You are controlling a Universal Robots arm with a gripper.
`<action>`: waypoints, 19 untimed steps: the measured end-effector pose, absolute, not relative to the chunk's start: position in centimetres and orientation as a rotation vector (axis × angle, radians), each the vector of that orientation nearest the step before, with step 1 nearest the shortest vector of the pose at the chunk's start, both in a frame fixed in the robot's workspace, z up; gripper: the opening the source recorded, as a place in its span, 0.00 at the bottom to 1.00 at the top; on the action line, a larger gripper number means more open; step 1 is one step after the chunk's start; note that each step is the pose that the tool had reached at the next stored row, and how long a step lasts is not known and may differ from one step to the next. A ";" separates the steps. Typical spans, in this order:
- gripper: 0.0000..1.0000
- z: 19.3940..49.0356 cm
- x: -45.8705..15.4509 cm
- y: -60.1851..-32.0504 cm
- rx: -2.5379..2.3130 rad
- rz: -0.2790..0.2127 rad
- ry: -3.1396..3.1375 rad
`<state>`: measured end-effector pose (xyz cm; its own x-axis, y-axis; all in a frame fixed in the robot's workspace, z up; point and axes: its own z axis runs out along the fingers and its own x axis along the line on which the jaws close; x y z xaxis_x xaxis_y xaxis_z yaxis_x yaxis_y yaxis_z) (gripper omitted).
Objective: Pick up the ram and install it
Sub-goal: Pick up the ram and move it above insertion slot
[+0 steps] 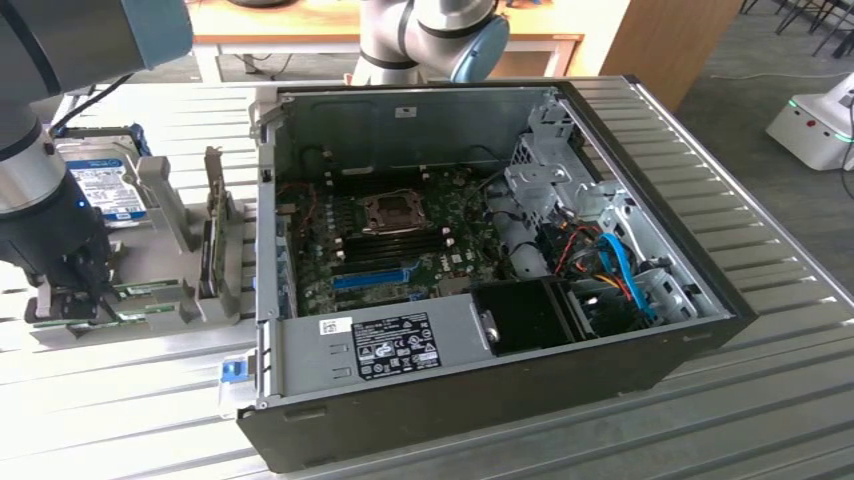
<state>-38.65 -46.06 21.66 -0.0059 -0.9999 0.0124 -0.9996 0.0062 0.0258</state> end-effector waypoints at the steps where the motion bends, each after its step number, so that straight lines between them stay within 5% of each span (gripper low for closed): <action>1: 0.30 21.6 -38.7 -46.1 2.196 -0.015 -2.209; 19: 0.30 21.5 -38.3 -45.7 2.195 -0.015 -2.209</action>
<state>-38.27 -45.73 21.53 -0.0059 -0.9999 0.0124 -0.9996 0.0063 0.0263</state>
